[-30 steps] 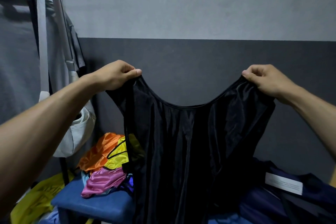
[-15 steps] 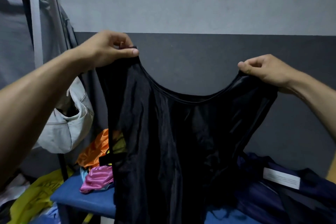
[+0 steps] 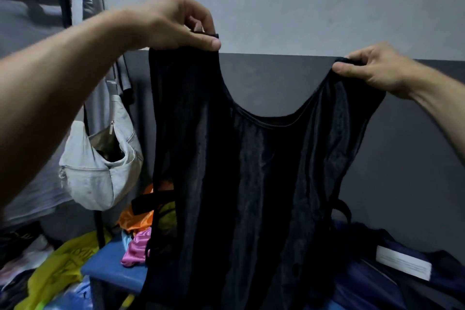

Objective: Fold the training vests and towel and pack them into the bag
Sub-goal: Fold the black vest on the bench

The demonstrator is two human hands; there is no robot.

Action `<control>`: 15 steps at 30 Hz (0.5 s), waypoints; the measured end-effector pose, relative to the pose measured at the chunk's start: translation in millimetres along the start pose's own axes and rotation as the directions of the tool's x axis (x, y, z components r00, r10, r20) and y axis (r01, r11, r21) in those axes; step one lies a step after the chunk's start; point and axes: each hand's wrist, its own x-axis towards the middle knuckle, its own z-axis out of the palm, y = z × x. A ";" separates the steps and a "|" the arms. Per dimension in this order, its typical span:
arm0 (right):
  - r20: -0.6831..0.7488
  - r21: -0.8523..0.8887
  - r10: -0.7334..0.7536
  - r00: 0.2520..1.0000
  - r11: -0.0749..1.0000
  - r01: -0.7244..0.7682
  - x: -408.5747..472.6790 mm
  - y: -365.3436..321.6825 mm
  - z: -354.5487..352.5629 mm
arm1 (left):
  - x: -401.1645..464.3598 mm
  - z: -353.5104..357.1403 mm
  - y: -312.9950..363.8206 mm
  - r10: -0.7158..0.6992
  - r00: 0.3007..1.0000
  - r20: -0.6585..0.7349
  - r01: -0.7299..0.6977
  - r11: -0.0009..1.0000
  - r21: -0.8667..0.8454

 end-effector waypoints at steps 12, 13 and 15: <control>0.303 0.146 0.291 0.907 0.927 -0.346 -20.0 -61.9 56.8 | 19.4 42.9 18.1 -0.476 0.847 0.237 0.476 0.877 0.060; 0.308 0.166 0.279 0.909 0.926 -0.340 -21.7 -70.6 66.9 | 23.0 50.7 24.5 -0.471 0.850 0.237 0.484 0.875 0.005; 0.292 0.243 0.240 0.926 0.918 -0.314 -21.6 -83.8 84.1 | 29.3 64.6 33.5 -0.466 0.849 0.249 0.491 0.870 -0.047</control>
